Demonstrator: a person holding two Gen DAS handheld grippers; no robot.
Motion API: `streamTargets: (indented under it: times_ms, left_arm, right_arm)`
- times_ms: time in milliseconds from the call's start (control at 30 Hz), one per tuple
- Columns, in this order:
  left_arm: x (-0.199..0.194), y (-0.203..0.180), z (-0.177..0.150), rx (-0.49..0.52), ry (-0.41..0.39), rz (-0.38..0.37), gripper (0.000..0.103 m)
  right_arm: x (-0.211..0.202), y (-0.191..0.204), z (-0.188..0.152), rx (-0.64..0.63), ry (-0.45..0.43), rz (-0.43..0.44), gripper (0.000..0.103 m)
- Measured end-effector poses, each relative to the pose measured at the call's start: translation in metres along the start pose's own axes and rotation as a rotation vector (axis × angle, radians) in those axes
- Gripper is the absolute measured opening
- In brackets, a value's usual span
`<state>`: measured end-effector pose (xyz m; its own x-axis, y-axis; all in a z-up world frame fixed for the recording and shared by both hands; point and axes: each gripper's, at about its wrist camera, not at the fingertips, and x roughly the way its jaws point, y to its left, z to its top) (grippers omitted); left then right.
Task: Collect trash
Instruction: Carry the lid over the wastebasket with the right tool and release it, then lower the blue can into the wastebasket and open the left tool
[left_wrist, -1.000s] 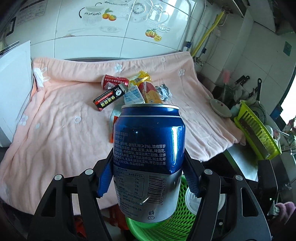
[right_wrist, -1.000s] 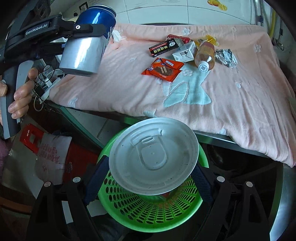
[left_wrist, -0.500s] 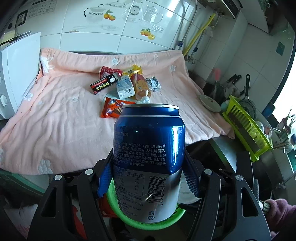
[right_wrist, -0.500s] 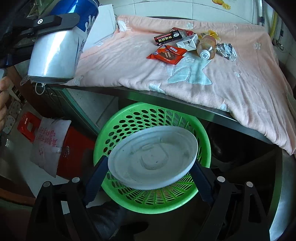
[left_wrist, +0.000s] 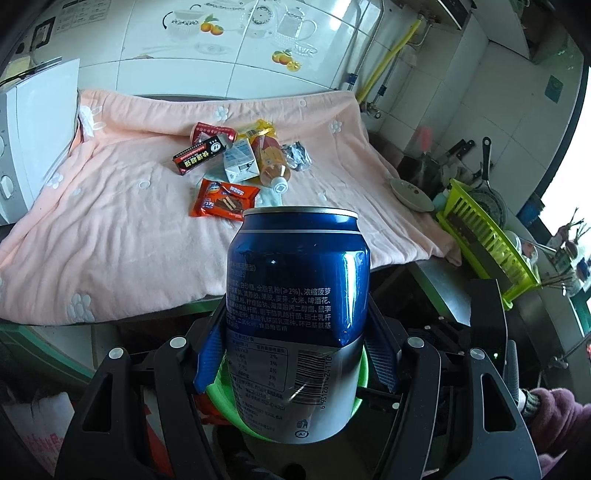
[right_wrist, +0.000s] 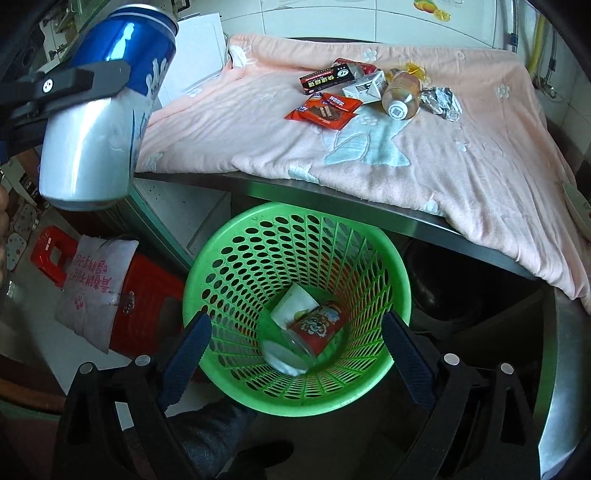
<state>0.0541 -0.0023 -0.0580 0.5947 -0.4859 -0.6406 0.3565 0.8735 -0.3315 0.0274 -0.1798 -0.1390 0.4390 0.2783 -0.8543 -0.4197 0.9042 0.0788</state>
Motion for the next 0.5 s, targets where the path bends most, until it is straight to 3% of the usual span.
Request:
streamTargets:
  times_ms: [500]
  left_arm:
    - [0.035,-0.021,-0.027,0.06,0.091,0.055,0.066]
  right_arm:
    - [-0.02,-0.015,-0.018,0.054,-0.008,-0.094,0.09]
